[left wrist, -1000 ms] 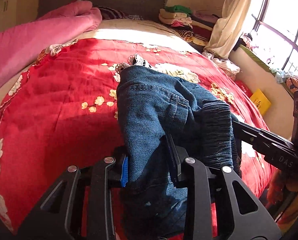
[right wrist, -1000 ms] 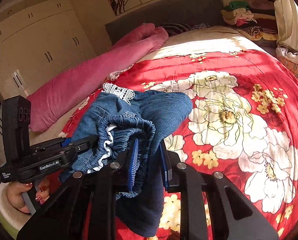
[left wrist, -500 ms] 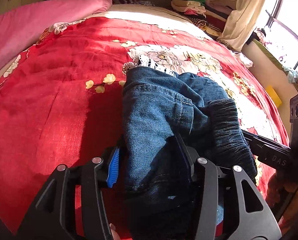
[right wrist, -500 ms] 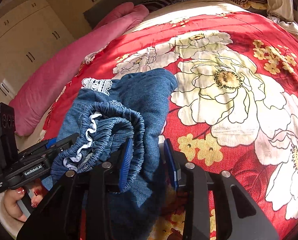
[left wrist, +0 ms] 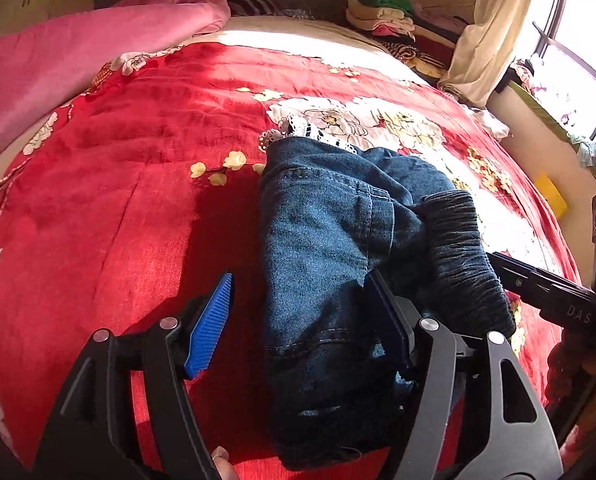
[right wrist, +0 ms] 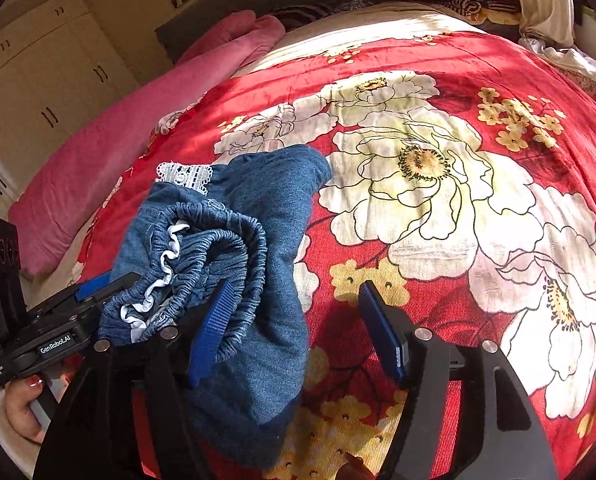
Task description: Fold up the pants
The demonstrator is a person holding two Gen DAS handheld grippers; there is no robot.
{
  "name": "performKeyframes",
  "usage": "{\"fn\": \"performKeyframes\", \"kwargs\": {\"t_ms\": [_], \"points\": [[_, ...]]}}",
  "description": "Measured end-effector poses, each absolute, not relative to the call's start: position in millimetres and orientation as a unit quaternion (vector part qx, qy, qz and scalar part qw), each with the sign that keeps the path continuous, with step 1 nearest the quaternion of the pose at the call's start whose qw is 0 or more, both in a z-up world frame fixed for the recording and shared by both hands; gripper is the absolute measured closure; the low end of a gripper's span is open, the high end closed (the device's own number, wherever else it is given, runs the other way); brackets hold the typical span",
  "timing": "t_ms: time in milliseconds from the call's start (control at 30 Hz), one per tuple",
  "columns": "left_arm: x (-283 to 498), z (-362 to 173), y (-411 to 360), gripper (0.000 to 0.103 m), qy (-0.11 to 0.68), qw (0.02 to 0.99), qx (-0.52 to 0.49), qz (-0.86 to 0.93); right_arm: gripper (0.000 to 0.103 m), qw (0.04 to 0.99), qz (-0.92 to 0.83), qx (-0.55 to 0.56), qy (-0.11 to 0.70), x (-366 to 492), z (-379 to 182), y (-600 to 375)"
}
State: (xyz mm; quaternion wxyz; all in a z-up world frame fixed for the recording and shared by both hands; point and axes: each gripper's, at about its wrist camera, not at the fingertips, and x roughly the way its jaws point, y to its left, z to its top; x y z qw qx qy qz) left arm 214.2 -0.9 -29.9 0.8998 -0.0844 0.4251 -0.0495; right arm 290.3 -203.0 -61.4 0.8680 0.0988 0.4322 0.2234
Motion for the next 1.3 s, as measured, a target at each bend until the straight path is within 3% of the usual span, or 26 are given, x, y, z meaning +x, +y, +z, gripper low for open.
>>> {"fn": "performKeyframes", "kwargs": {"t_ms": [267,700,1300], "points": [[201,-22,4,0.027,0.416,0.904,-0.087,-0.040,0.021,0.879,0.224,0.089,0.412,274,-46,-205],[180,-9,11,0.010,0.403,0.911,-0.087,-0.028,0.009,0.891,0.214,0.082,0.392,253,-28,-211],[124,7,10,0.010,0.389,0.919,-0.062,-0.022,0.005,0.917,0.194,0.039,0.347,184,-7,-208]]}}
